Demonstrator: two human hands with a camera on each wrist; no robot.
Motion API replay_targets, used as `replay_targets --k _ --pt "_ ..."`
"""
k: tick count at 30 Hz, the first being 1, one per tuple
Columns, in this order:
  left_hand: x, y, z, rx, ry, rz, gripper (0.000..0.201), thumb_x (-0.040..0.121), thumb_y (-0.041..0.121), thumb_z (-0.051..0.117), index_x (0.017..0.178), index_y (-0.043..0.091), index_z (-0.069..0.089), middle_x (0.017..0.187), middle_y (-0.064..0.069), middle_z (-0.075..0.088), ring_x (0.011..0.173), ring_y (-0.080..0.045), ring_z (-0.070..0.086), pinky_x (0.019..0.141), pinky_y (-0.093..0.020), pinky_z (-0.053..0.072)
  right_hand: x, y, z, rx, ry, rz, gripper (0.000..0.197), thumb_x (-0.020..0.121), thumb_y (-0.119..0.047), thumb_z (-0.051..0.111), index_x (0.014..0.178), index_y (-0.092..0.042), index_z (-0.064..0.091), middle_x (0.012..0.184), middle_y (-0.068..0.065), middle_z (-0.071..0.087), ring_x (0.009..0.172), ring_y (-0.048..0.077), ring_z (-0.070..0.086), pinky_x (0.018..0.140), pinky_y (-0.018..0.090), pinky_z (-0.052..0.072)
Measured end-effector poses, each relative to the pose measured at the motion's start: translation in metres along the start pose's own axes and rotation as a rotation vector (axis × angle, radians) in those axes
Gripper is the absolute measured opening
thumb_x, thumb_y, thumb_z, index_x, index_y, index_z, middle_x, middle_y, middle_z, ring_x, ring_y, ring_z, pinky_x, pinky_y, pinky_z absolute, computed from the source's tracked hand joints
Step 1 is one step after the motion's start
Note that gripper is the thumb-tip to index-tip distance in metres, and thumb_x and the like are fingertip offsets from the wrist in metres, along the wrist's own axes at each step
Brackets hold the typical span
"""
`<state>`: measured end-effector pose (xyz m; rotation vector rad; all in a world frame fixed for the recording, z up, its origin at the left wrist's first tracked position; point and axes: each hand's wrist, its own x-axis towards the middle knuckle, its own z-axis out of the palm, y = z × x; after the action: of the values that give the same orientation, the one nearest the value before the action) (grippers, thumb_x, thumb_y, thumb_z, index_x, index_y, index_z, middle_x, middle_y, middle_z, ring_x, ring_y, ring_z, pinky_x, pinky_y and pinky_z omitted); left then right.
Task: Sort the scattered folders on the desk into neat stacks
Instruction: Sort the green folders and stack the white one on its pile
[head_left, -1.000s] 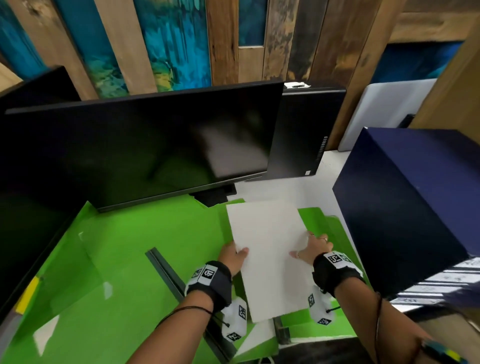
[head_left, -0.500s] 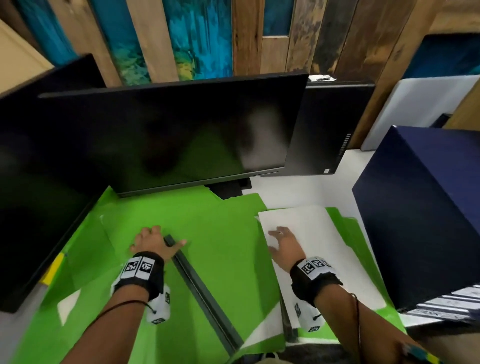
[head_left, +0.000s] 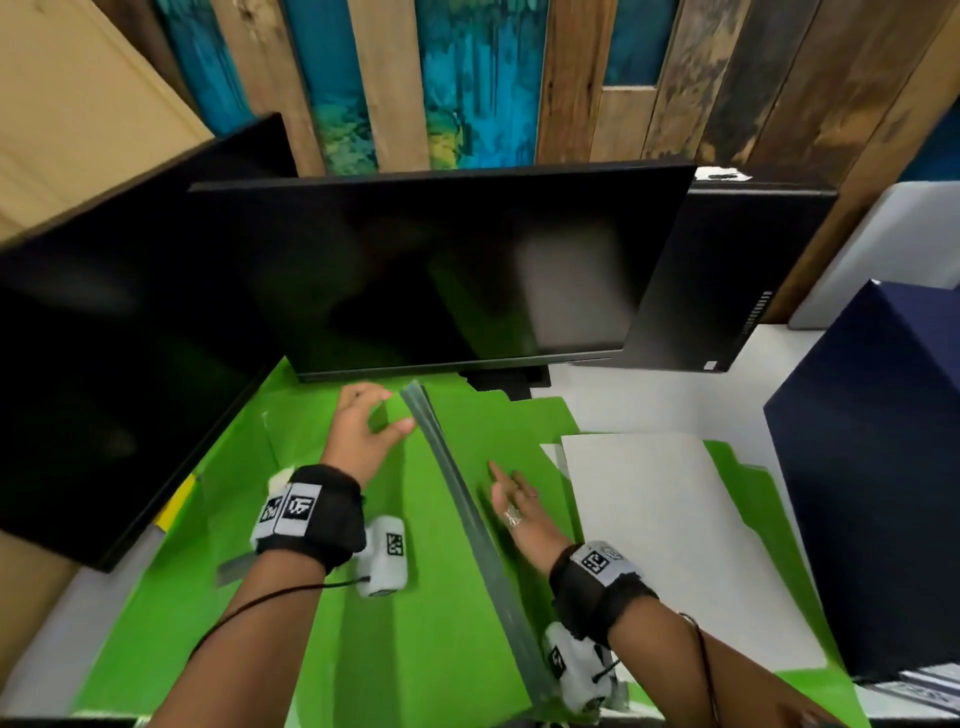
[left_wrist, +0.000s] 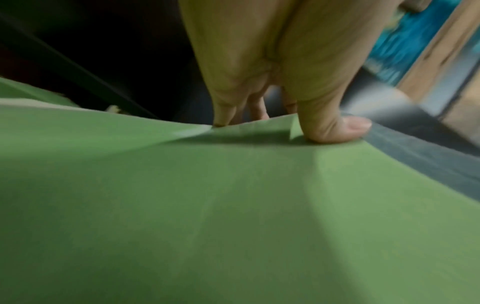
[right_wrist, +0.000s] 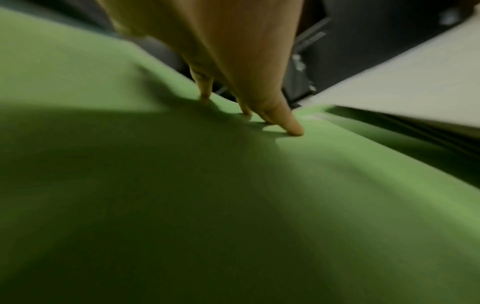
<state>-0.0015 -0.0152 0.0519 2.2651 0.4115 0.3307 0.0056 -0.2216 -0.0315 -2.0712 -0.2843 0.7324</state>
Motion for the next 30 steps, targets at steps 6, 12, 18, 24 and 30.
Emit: replay_targets --k 6,12,18,24,30 --pt "0.003 0.066 0.011 0.056 -0.051 0.037 0.052 0.091 0.037 0.051 0.137 0.019 0.035 0.143 -0.014 0.033 0.123 -0.025 0.045 0.103 -0.034 0.036 -0.011 -0.045 -0.001 0.349 0.011 -0.358 0.075 0.066 -0.091 0.016 0.134 -0.059 0.009 0.157 -0.017 0.005 0.145 0.000 0.001 0.121 0.034 0.003" --pt "-0.010 0.113 0.018 -0.227 -0.395 -0.078 0.057 0.082 0.070 0.032 0.099 0.023 0.058 0.104 -0.005 0.059 0.099 -0.022 0.055 0.090 -0.039 0.050 -0.019 -0.062 -0.021 0.347 0.067 -0.446 0.068 0.068 -0.088 0.019 0.126 -0.056 0.007 0.149 -0.025 0.004 0.138 -0.010 0.006 0.112 0.003 0.005" --pt "-0.007 0.144 -0.010 -0.408 -0.291 0.113 0.024 0.095 0.014 0.047 0.072 0.019 0.051 0.067 0.004 0.049 0.059 -0.002 0.050 0.069 -0.020 0.044 -0.016 -0.051 -0.056 0.280 0.335 -0.426 0.090 0.063 -0.091 0.024 0.140 -0.045 0.012 0.152 -0.016 0.008 0.140 -0.003 0.007 0.114 0.014 0.008" --pt "-0.013 0.155 -0.010 -0.569 -0.211 0.212 0.021 0.097 0.012 0.043 0.084 0.025 0.054 0.070 0.019 0.051 0.059 0.013 0.050 0.064 -0.004 0.043 -0.013 -0.016 -0.132 0.513 0.556 -0.166 0.071 0.090 -0.040 0.053 0.149 -0.028 0.016 0.156 0.000 0.022 0.143 0.018 0.023 0.113 0.029 0.019" --pt "0.003 0.108 0.071 0.058 -0.221 0.045 0.024 0.091 0.020 0.056 0.100 0.004 0.042 0.085 -0.010 0.052 0.081 -0.029 0.060 0.066 -0.032 0.048 -0.021 0.045 -0.167 0.122 0.700 0.165 0.079 0.081 -0.040 0.068 0.146 -0.026 0.026 0.147 0.008 0.040 0.135 0.028 0.038 0.113 0.042 0.030"
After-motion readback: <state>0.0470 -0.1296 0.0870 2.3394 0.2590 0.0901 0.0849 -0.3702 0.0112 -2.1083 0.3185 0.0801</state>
